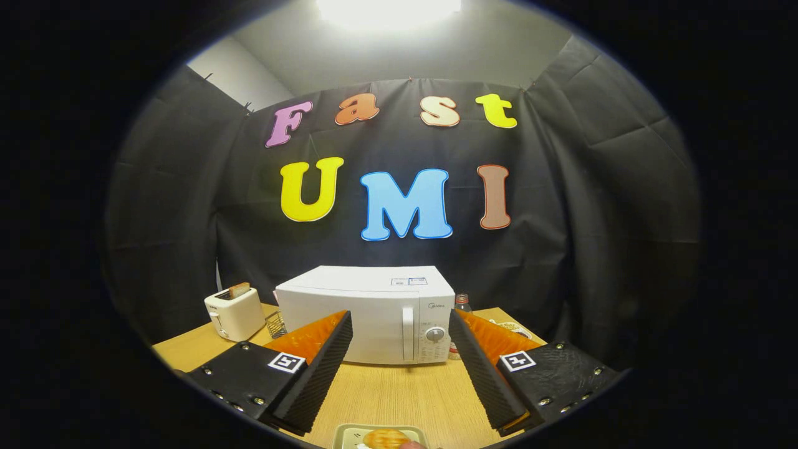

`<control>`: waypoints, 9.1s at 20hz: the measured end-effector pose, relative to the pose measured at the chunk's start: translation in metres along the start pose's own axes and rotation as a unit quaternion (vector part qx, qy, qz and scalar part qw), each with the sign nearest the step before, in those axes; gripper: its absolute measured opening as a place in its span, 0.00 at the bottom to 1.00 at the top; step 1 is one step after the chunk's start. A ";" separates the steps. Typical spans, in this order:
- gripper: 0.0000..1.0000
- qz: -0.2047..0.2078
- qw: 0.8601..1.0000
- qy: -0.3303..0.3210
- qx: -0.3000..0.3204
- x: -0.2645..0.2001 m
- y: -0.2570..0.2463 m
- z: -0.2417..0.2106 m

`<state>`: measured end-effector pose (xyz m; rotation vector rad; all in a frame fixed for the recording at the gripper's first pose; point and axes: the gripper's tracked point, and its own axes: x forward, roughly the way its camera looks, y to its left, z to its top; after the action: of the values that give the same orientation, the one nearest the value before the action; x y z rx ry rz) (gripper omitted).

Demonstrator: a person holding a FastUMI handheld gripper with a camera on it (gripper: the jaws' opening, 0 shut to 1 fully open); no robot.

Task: Open the microwave, put the food inside, and close the microwave door.

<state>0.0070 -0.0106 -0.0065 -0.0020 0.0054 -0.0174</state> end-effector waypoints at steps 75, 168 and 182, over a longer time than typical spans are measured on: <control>0.07 0.031 0.982 0.187 -0.011 0.128 0.030 -0.174; 0.84 0.101 0.943 0.292 0.121 0.012 0.052 -0.206; 0.83 0.131 0.935 0.241 0.223 0.109 0.098 -0.154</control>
<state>0.1172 0.0851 -0.1609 0.4592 0.4936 0.2498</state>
